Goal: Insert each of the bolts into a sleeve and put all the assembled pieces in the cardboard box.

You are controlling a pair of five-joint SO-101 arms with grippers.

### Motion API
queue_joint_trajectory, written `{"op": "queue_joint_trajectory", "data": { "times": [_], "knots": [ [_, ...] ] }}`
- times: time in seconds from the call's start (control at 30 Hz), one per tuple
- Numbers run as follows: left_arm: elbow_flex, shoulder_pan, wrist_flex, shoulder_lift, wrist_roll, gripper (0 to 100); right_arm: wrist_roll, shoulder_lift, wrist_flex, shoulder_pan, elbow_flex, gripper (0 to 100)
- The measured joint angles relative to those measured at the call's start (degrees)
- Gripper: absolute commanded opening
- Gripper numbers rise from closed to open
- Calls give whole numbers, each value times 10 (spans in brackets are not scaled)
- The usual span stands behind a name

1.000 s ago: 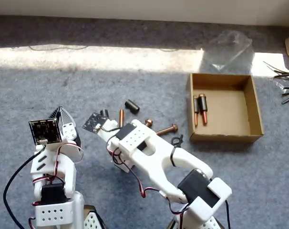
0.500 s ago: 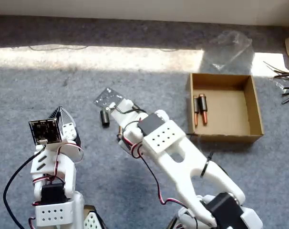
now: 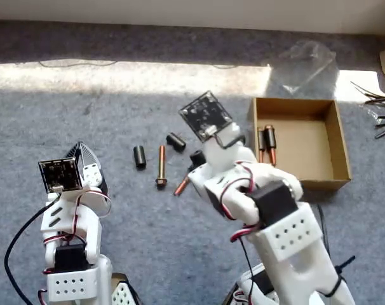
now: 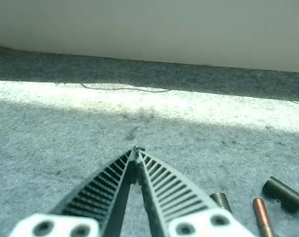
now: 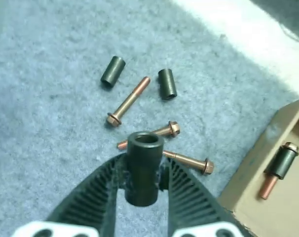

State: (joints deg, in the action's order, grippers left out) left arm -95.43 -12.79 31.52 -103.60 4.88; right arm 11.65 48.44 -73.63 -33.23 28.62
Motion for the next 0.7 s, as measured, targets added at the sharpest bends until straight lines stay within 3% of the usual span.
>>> {"op": "queue_joint_trajectory", "data": {
  "times": [0.17,0.4,0.7],
  "knots": [
    [0,0,0,0,0,7,0,115,8,30,69,3],
    [-3,40,0,0,-1,7,0,287,100,76,254,3],
    [-4,110,0,0,-110,7,-26,418,113,151,366,3]
  ]
}}
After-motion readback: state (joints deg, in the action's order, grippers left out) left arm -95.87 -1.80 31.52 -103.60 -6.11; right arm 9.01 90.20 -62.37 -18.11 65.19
